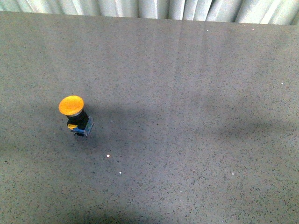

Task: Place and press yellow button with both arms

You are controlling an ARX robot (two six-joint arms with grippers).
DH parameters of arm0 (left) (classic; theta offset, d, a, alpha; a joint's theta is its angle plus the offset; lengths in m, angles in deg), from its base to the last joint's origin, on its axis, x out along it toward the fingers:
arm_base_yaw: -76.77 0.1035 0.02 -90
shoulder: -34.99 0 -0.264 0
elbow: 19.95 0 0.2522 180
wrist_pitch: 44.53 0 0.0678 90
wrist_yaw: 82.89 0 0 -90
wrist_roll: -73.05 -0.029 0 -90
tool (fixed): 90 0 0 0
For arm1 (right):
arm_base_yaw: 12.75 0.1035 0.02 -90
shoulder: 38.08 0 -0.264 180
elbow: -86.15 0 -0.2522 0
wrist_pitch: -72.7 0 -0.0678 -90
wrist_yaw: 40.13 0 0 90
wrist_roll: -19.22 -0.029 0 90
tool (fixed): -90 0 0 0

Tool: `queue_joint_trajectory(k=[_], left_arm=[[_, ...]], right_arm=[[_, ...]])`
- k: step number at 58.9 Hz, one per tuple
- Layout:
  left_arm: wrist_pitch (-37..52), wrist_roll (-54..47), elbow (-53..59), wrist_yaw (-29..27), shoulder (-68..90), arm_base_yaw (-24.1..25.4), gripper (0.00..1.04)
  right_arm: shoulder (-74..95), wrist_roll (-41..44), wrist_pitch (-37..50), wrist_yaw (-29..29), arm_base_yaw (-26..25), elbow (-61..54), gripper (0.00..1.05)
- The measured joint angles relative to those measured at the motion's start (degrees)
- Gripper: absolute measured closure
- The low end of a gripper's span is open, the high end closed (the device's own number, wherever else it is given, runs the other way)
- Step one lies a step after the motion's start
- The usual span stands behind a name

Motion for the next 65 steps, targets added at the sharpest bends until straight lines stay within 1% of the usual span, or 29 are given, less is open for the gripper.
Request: queue_joint_trajectory(k=[13,36,65], left_arm=[[0.00,0.00,0.00,0.00,0.00,0.00,1.03],[0.00,0.00,0.00,0.00,0.00,0.00,1.03],[0.00,0.00,0.00,0.00,0.00,0.00,1.03]], right_arm=[[-10.19,0.02,-9.05,-0.44,-0.07,-0.04,1.03],[-22.56,0.02,-20.70,-0.44,-0.07,-0.09,1.03],[-31.58,0.02,-29.68,-0.44,-0.07,-0.09,1.03]])
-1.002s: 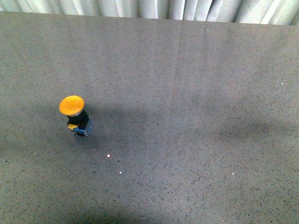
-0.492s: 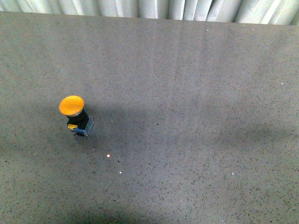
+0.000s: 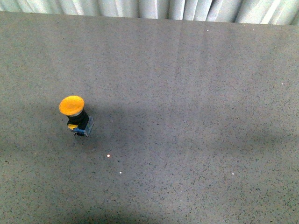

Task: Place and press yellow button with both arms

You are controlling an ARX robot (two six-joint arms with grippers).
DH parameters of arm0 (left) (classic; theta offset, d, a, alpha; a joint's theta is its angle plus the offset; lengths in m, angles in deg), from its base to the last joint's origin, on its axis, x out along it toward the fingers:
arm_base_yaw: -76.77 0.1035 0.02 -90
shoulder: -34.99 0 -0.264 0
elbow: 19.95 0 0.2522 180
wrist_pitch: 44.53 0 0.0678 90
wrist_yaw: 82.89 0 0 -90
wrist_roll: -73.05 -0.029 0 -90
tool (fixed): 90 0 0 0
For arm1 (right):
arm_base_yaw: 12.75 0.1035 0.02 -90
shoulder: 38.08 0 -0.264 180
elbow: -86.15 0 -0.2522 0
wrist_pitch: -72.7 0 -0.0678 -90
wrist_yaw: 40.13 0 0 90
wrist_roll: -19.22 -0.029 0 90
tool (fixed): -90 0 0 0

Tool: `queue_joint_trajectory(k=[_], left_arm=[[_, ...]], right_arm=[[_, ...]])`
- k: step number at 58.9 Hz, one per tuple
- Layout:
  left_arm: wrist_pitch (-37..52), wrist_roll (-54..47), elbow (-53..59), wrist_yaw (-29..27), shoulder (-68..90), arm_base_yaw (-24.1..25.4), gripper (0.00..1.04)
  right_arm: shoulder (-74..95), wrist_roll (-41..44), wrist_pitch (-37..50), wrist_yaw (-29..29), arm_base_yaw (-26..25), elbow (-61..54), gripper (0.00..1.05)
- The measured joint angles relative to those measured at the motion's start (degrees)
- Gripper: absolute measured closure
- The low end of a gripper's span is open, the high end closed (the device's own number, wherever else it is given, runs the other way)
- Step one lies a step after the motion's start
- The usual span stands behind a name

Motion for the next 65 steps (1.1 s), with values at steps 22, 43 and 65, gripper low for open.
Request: queue_joint_trajectory(k=[22,43,65], left_arm=[[0.00,0.00,0.00,0.00,0.00,0.00,1.03],[0.00,0.00,0.00,0.00,0.00,0.00,0.54],[0.00,-0.11,0.00,0.00,0.00,0.00,0.09]], right_arm=[[-10.97,0.02,-11.30,0.07,0.00,0.02,1.03],[-11.04,0.11,-11.32,0.07,0.00,0.02,0.59],[-11.04,0.13,-11.32,0.07,0.00,0.02,0.09]])
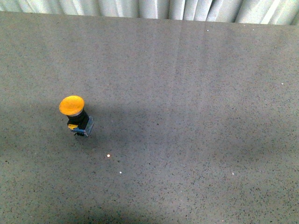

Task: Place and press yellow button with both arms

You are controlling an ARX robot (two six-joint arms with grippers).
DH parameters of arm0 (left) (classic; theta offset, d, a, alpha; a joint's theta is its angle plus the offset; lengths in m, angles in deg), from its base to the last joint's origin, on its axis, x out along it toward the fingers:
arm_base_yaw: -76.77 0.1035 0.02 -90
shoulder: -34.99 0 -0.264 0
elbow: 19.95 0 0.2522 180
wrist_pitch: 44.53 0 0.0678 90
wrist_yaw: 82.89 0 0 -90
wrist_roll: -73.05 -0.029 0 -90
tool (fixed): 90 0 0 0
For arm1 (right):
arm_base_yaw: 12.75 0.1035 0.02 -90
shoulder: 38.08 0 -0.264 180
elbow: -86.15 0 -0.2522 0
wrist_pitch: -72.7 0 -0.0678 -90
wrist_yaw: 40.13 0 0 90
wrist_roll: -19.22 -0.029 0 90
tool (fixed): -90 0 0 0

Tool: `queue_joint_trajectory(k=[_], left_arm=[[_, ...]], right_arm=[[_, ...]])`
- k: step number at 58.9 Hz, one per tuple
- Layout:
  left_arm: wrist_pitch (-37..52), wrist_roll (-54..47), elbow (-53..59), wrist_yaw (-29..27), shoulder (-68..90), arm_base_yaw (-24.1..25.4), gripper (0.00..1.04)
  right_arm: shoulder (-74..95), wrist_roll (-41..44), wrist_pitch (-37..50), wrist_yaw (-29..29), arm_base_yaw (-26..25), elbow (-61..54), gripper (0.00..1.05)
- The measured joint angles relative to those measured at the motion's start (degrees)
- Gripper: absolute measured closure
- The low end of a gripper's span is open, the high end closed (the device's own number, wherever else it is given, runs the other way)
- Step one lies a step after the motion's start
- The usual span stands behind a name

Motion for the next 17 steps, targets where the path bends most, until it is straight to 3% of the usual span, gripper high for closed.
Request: queue_joint_trajectory(k=[17], left_arm=[[0.00,0.00,0.00,0.00,0.00,0.00,0.09]], right_arm=[[0.00,-0.02,0.00,0.00,0.00,0.00,0.09]])
